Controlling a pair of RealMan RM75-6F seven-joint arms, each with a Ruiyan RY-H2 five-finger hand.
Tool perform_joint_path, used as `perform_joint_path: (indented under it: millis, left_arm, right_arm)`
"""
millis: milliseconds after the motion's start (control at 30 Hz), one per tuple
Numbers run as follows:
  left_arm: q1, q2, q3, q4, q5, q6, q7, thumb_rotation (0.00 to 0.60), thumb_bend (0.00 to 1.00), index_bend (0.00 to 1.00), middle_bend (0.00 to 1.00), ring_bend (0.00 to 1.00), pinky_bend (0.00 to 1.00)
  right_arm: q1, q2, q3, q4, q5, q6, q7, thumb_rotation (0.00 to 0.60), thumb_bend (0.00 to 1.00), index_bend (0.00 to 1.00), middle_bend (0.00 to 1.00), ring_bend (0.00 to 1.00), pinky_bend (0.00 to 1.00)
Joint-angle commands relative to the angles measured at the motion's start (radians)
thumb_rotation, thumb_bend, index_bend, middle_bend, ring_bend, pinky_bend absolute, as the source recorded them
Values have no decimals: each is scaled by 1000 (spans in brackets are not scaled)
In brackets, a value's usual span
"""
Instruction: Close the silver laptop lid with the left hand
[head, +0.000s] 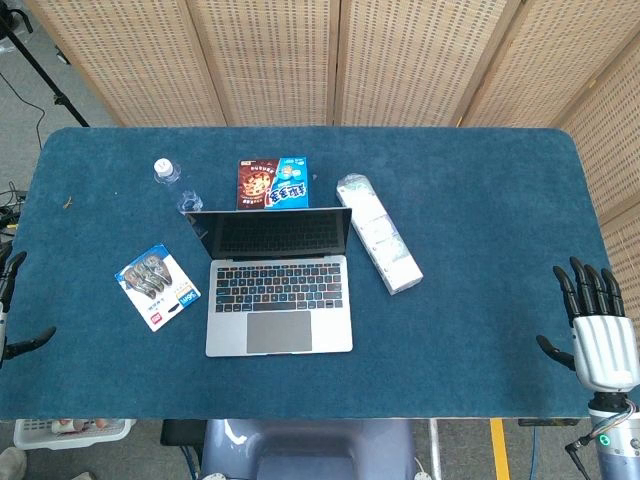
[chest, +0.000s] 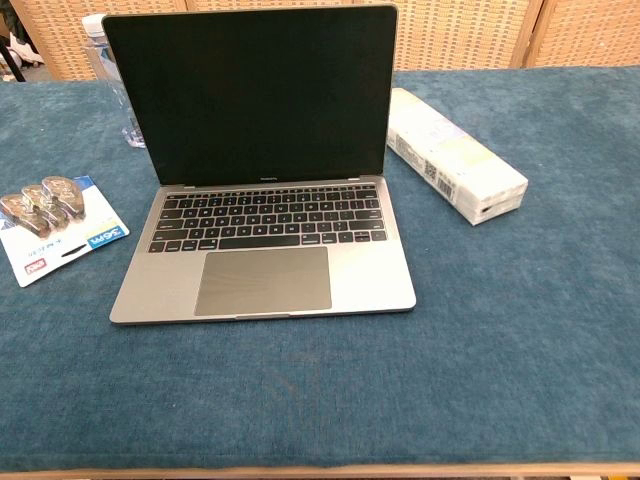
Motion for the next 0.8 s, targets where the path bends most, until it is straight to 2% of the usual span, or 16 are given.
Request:
perform_joint_path:
  millis: [33, 467, 600, 733, 767, 800]
  left_arm:
    - [2, 1, 1, -2, 2, 2, 2, 600, 0, 0, 0, 0, 0]
    - [-9, 3, 3, -14, 12, -18, -14, 600, 0, 0, 0, 0, 0]
    - [-40, 35, -25, -49, 27, -34, -51, 600, 0, 0, 0, 0, 0]
    - [-115, 100, -77, -110, -1, -126, -59, 596, 0, 0, 0, 0, 0]
    - [-146, 123, -96, -128, -16, -168, -70, 550, 0, 0, 0, 0, 0]
    - [-168, 138, -108, -138, -26, -200, -74, 466, 0, 0, 0, 0, 0]
  right_arm:
    - [-1, 0, -1, 0, 0, 0, -1, 600, 0, 0, 0, 0, 0]
    - [-2, 4, 1, -8, -1, 5, 0, 600, 0, 0, 0, 0, 0]
    - [-2, 7, 4, -12, 3, 3, 4, 600, 0, 0, 0, 0, 0]
    - [-1, 10, 8, -15, 6, 5, 9, 600, 0, 0, 0, 0, 0]
    - [-2, 11, 9, -15, 8, 6, 11, 600, 0, 0, 0, 0, 0]
    - [-2, 12, 10, -15, 9, 6, 12, 600, 0, 0, 0, 0, 0]
